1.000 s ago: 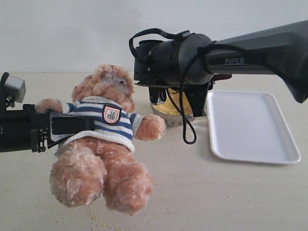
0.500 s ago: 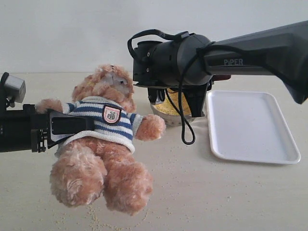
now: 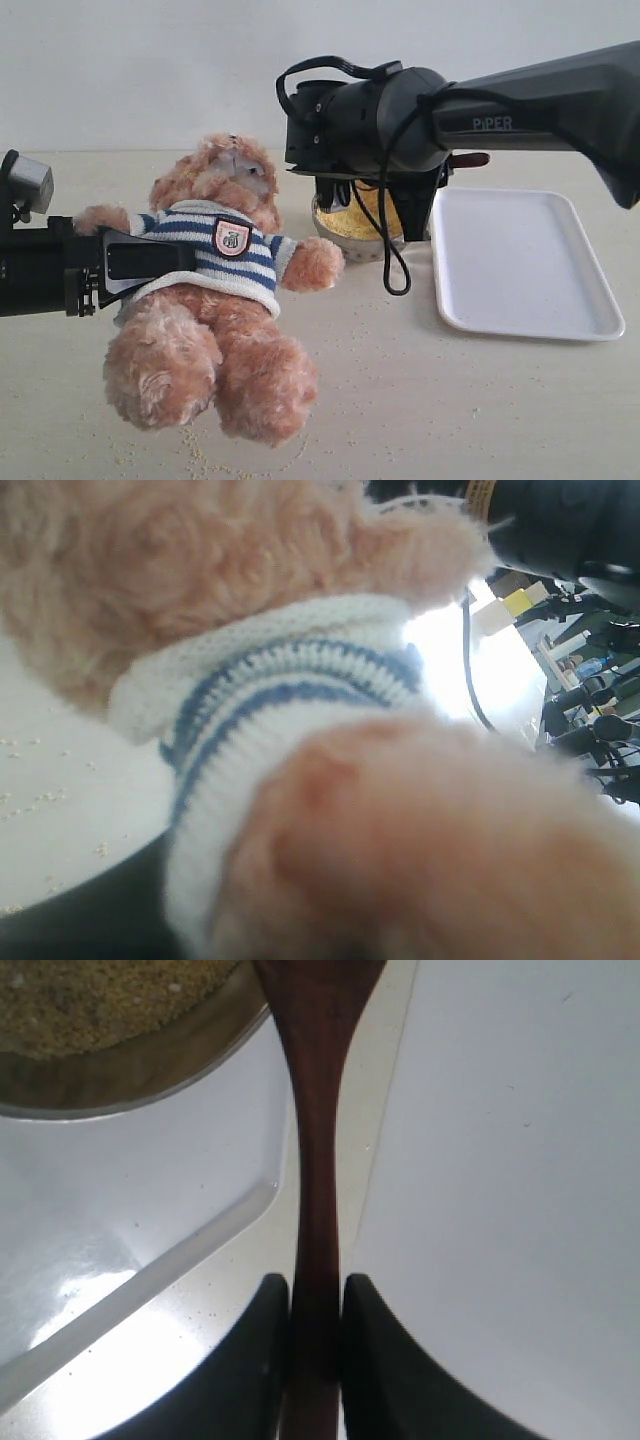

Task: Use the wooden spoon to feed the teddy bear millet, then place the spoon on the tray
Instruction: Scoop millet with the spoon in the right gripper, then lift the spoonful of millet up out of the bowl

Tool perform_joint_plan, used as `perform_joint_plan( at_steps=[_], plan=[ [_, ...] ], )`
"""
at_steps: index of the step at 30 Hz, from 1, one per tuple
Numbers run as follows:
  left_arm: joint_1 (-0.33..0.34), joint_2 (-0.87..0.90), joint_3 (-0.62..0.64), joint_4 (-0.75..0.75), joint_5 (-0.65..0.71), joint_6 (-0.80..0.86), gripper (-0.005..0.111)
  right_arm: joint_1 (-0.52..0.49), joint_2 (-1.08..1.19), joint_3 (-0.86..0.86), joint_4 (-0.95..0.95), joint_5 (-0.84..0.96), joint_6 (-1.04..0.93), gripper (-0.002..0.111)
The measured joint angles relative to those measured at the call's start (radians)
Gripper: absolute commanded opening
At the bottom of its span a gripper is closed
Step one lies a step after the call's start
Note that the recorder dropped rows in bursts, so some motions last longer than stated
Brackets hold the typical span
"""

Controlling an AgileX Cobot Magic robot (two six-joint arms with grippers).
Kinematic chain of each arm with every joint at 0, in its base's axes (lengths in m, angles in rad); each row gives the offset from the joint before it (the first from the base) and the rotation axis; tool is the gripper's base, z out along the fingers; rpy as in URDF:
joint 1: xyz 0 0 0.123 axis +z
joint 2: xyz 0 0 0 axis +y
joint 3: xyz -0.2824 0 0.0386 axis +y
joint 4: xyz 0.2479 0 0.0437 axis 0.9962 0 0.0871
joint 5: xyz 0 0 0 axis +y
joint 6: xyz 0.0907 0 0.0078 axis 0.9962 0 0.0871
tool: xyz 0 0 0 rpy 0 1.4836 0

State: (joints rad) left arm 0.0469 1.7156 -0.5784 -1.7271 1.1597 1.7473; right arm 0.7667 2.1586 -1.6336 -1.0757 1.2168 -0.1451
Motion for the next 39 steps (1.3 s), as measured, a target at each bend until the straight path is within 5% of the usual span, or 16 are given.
perform_joint_plan(
  at_steps=[24,39],
  plan=[
    [0.0,0.0,0.0,0.0,0.0,0.0,0.005,0.0,-0.015,0.0,0.045,-0.002,0.022,0.0],
    [0.0,0.0,0.0,0.0,0.008,0.0,0.005,-0.023,-0.205,0.0,0.358,-0.002,0.029,0.0]
  ],
)
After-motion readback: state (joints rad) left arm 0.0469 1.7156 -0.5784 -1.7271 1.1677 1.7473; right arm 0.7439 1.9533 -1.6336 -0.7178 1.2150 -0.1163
